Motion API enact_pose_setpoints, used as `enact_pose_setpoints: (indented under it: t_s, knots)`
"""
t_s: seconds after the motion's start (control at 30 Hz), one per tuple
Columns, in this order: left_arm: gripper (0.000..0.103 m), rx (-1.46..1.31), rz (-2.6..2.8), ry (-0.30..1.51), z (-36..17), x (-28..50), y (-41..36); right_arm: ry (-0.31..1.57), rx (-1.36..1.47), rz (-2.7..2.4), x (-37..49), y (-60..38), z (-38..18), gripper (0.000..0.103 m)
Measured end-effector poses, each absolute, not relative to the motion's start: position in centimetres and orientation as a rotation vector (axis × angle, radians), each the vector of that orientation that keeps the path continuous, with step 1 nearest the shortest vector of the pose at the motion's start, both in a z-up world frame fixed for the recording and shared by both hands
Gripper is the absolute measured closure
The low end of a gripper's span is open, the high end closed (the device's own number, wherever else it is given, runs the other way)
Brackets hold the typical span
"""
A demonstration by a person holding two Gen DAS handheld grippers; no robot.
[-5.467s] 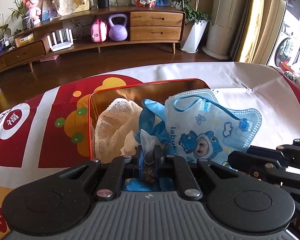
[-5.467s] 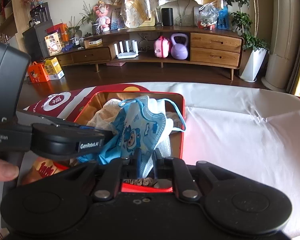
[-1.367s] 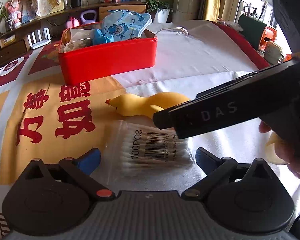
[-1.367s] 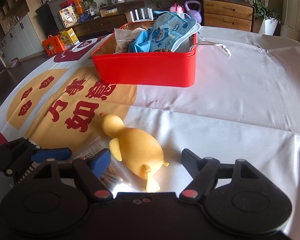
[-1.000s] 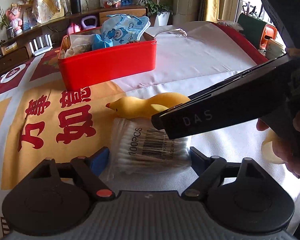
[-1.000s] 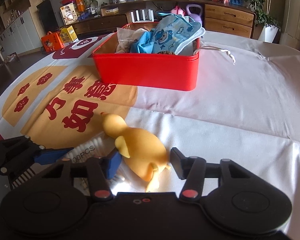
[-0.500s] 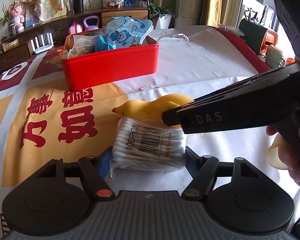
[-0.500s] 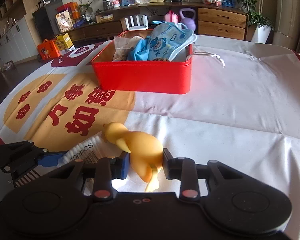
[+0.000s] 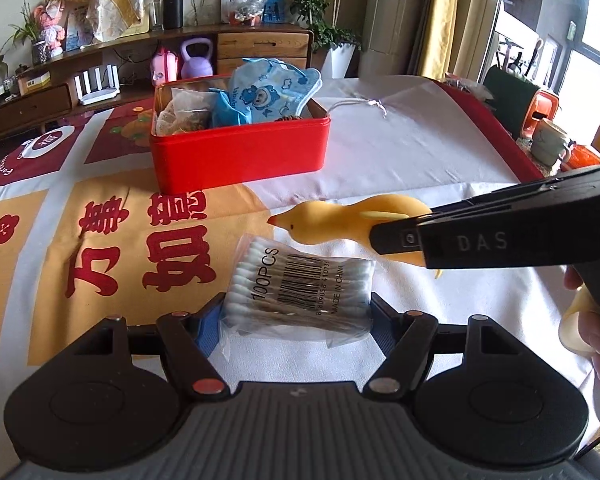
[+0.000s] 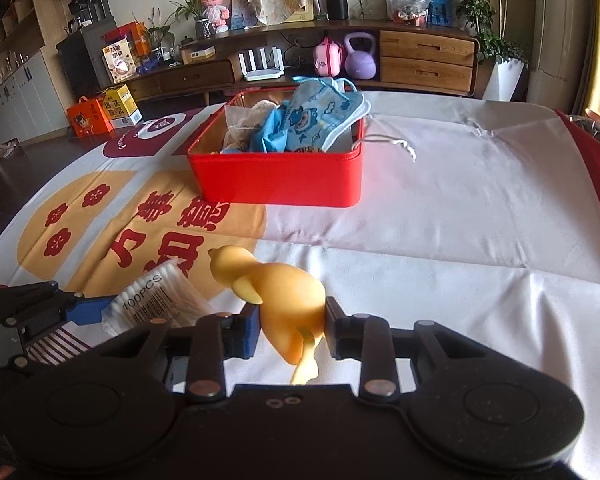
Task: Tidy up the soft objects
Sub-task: 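Lift the swab pack with the left tool while the right tool carries the duck toward the tin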
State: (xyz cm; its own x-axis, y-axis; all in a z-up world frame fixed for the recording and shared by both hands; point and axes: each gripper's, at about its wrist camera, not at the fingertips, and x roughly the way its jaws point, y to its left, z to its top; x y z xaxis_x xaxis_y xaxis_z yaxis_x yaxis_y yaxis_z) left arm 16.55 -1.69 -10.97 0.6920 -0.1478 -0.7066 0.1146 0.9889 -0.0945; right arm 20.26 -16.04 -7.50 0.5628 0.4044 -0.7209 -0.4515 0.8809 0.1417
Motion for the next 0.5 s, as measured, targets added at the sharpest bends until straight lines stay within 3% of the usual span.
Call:
enact_pose_setpoints:
  t_s: [0.5]
  knots:
    - [0.030,-0.129,-0.086,0.739,-5.0,15.4,0.2,0.745,-0.049,0.504,17.5,-17.0,-1.8,0.071]
